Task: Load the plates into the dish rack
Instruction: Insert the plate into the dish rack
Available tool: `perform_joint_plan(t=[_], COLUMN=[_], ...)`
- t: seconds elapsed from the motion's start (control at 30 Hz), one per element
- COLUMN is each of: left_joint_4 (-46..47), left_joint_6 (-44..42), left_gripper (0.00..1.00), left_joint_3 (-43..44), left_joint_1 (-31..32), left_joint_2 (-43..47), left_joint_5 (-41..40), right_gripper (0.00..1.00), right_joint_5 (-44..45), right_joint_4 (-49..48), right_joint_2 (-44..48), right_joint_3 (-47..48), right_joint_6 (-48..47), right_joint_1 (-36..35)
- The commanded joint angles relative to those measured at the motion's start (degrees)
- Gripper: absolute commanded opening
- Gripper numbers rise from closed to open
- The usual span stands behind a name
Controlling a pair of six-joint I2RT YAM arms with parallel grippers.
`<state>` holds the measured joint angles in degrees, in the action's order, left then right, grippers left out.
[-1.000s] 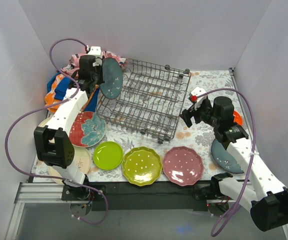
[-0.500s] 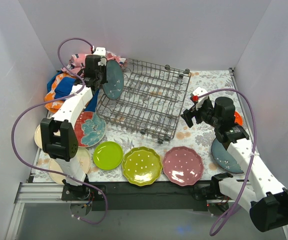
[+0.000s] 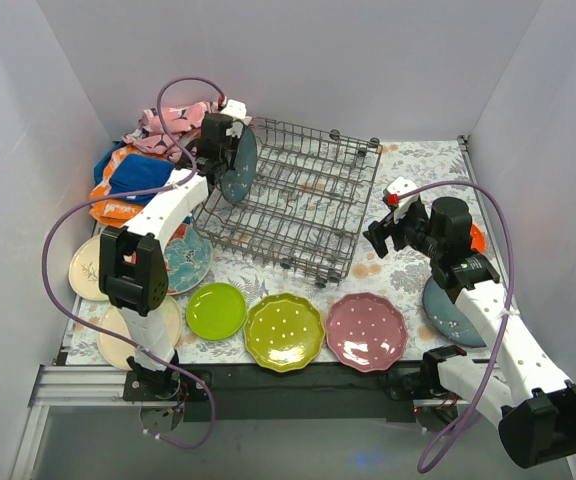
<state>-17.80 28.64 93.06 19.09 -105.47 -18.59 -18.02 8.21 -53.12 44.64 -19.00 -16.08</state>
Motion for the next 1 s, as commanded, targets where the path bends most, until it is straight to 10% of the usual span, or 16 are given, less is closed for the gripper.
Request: perform_joint_plan(t=[0.0,0.57,0.97], left_joint_4=[9.19,9.10,8.14], left_joint_6=[-2.54,-3.42,-1.23], left_gripper=[0.00,0.00,0.38], left_joint_3=[4.77,1.60,1.51], left_joint_1=[1.03,5.52,5.78], left_joint_2=[2.11,0.18,1.23], left_joint_5=[-3.12,-5.05,-5.58], right_gripper=[0.91,0.91,0.91], right_joint_5=[-0.79,-1.23,-1.66], right_joint_4=[-1.18,-1.09,-1.09], right_joint_2=[1.27,1.53,1.71], right_joint_3=[-0.78,-1.66,-1.75], right_joint_6=[1.16,1.34,1.34], right_joint_1=[0.52,0.61,0.61])
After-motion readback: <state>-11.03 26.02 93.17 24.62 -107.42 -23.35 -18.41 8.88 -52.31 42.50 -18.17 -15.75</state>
